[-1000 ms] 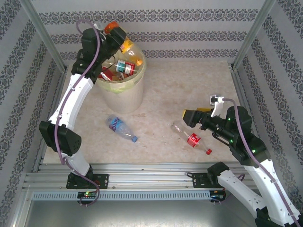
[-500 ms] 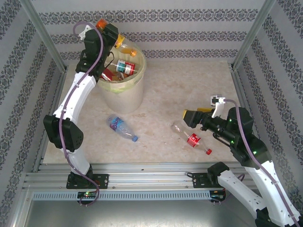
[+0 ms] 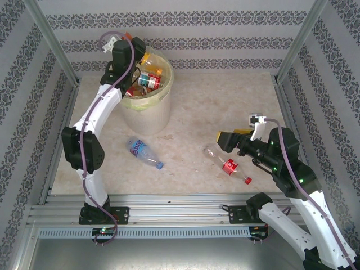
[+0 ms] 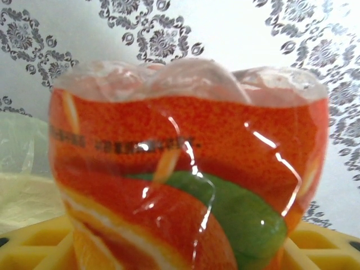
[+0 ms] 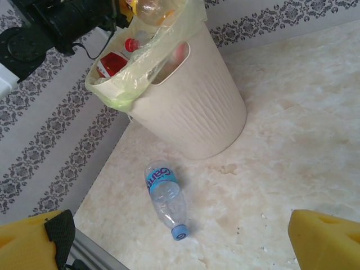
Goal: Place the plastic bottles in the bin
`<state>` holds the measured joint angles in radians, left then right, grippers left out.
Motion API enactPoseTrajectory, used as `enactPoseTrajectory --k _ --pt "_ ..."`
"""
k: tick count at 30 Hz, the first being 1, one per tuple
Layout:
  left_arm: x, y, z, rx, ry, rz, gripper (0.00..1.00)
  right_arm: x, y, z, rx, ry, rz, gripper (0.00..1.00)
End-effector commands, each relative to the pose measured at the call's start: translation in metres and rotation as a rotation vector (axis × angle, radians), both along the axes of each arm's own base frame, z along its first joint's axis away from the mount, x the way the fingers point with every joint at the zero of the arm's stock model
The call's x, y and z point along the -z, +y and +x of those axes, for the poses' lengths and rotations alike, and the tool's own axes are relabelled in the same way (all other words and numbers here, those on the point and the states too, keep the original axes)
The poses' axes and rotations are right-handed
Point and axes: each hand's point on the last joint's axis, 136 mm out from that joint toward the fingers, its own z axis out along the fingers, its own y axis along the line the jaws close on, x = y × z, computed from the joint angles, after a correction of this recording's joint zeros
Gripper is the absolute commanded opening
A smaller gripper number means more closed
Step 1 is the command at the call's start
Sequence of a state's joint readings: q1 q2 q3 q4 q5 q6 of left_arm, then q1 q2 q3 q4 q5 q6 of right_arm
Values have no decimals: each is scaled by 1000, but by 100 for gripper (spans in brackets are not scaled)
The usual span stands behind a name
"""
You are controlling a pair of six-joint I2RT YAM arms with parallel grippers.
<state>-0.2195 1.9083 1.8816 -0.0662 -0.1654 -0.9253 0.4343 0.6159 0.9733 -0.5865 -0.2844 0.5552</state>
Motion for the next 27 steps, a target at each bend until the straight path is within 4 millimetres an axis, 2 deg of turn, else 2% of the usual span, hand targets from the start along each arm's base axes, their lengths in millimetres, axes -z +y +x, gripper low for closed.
enactPoseTrajectory --k 1,8,12,15,21,27 --pt "-9 -5 3 -5 -32 35 63 1 -1 1 9 -1 4 98" --pt "4 -11 7 14 -6 64 66 3 1 2 2 4 -1 98" --pt "7 -12 5 28 12 83 73 4 1 3 4 6 -3 98" --pt "3 -11 -1 30 12 108 79 6 1 2 3 10 -2 98" --pt "-9 -3 -16 17 6 165 82 8 0 1 3 13 2 98" --pt "-36 3 -39 31 -12 225 89 9 -1 -1 7 15 6 98"
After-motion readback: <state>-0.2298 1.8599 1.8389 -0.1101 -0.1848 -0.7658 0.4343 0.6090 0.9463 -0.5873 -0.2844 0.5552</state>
